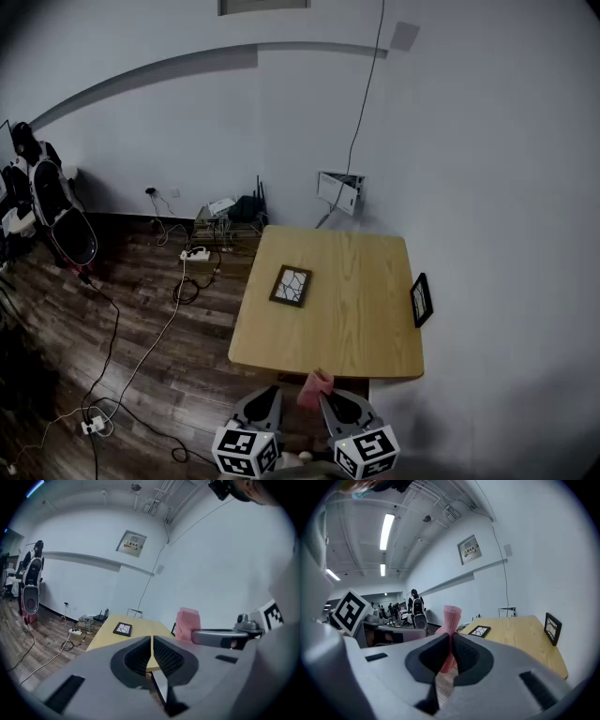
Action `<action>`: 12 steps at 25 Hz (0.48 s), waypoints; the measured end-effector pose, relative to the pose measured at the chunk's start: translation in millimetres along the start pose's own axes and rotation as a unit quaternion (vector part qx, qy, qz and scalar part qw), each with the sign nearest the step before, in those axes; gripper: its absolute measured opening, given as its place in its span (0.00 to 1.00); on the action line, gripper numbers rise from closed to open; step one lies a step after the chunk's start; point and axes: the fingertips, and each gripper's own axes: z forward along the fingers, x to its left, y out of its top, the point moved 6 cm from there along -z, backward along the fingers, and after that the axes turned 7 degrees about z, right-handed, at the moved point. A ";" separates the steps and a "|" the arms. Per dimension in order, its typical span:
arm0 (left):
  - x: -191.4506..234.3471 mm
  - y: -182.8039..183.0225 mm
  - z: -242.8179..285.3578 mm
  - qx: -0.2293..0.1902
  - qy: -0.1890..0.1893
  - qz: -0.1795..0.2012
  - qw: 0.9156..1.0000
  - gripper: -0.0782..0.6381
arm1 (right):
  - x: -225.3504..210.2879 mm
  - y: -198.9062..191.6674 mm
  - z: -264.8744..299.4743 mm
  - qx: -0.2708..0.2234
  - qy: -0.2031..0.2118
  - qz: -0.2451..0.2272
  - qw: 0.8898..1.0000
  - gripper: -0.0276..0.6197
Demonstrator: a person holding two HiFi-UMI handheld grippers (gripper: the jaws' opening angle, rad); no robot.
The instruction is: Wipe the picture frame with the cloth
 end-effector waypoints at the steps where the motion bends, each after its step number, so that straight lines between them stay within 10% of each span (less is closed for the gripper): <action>1: -0.9 0.6 0.1 -0.002 0.001 -0.002 1.000 0.13 | -1.0 1.5 -1.3 0.000 -0.001 0.000 1.000 0.07; 12: -11.2 1.7 -1.6 -0.008 0.001 -0.006 1.000 0.13 | -9.9 5.1 -13.6 -0.005 -0.002 -0.002 1.000 0.07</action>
